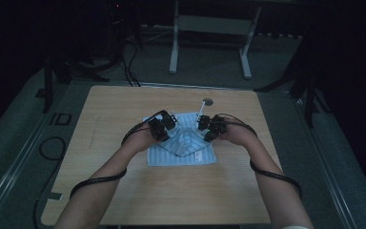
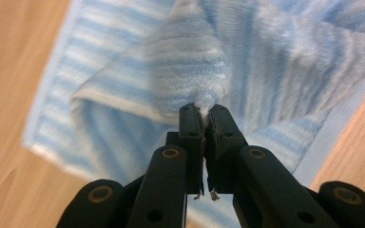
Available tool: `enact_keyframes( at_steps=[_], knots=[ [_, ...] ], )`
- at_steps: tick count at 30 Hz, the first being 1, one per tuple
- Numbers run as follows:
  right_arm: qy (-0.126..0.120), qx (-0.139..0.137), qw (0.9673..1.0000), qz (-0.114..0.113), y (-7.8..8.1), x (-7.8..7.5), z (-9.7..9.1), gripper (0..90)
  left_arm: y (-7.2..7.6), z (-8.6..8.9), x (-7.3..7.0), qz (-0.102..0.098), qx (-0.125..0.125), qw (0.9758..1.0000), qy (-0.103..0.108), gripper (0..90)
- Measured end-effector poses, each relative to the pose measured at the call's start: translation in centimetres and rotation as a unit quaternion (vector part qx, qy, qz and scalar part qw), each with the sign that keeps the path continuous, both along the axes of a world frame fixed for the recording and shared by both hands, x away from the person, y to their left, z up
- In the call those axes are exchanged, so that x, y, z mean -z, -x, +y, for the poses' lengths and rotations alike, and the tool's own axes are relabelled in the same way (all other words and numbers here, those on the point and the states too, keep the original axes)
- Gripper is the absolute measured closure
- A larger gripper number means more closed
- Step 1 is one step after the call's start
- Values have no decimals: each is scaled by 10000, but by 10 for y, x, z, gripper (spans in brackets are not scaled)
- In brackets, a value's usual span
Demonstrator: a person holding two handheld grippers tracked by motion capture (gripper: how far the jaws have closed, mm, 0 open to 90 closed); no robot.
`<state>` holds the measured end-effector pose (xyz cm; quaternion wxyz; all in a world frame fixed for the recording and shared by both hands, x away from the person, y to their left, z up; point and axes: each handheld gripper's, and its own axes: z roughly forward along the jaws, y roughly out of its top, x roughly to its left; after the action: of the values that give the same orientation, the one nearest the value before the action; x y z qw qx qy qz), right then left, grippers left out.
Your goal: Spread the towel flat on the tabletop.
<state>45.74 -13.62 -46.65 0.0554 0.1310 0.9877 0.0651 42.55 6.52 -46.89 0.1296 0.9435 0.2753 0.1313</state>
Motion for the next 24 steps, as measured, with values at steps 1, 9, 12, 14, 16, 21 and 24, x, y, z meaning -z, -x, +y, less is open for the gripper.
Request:
enact_keyframes(
  at_steps=[1,9,12,14,16,21,24],
  knots=[
    [0,0,10000,0,0,0,0,879,0,0,0,0,0,10000,0,858],
    [-177,151,9997,-120,20,-11,-34,879,7,46,-12,-30,-438,9990,67,865],
    [-266,259,9993,-102,25,-12,-46,878,7,57,-10,52,-565,9983,115,870],
    [-307,322,9990,-75,28,-11,-55,878,8,60,-5,105,-579,9981,192,870],
    [-428,394,9983,19,31,-8,-62,878,10,60,3,282,-541,9979,202,870],
    [-469,471,9975,239,42,15,-74,877,10,53,29,359,-569,9973,278,868],
    [-411,551,9971,311,41,26,-76,877,5,46,42,443,-576,9971,221,868]
  ],
)
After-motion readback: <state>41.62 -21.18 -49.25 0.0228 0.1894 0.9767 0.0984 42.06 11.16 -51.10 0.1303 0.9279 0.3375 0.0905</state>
